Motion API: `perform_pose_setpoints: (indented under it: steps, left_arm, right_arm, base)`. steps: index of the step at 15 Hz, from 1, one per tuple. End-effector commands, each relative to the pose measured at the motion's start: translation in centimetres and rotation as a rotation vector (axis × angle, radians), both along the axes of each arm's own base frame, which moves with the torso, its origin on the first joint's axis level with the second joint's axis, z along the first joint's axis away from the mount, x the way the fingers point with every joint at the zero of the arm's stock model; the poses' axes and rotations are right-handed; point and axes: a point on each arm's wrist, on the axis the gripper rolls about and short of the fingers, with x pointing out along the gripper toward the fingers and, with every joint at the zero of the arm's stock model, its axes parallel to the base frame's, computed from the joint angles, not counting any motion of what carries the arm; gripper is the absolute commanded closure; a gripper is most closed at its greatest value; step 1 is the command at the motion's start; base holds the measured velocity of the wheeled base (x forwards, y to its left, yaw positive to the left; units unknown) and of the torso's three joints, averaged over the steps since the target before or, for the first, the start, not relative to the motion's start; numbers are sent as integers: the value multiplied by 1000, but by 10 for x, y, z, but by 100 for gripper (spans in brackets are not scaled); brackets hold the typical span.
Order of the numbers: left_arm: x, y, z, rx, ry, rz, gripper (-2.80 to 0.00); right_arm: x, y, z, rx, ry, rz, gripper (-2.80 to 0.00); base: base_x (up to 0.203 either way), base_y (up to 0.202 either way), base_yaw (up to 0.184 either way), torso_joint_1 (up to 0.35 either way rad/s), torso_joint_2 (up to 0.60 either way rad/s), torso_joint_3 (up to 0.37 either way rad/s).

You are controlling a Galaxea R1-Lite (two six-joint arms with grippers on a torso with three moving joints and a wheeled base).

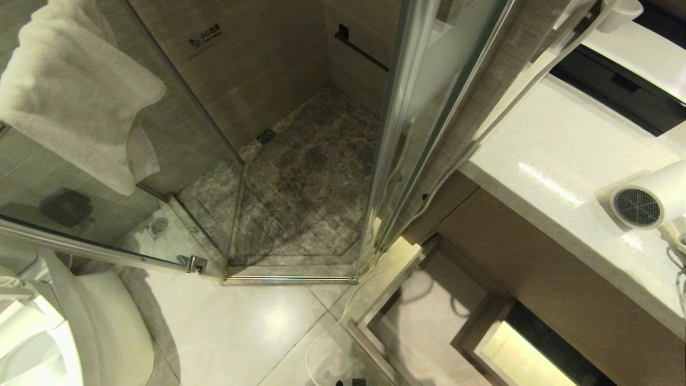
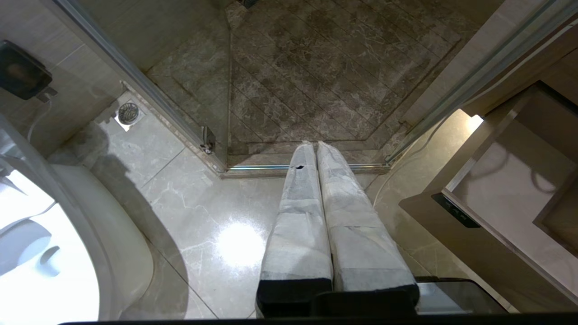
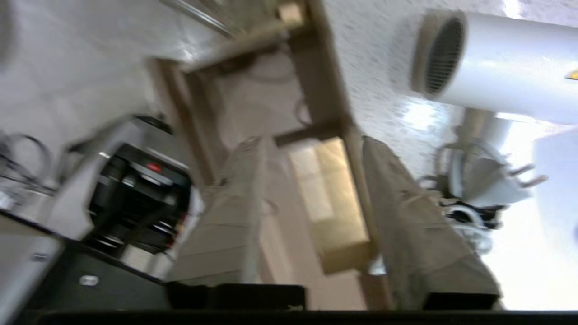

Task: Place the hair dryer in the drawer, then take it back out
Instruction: Pick up the hairdryer

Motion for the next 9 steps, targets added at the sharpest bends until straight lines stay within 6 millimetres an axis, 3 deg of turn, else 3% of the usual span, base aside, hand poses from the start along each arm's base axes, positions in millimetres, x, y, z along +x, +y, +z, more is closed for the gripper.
perform_pose_setpoints:
  steps: [1,5,9]
  left_arm:
    - [0,0,0,0,1,1,0]
    - [0,0,0,0,1,1,0]
    - [0,0,0,0,1,1,0]
  right_arm:
    - [32,-8,-5,-118,65,-39,-280]
    - [73,-27,1,-255,0,-89,-280]
    - [109,-44,18,-286,-8,-135,-280]
  base:
    - [0,0,0,0,0,0]
    - [0,0,0,0,0,0]
    - [0,0,0,0,0,0]
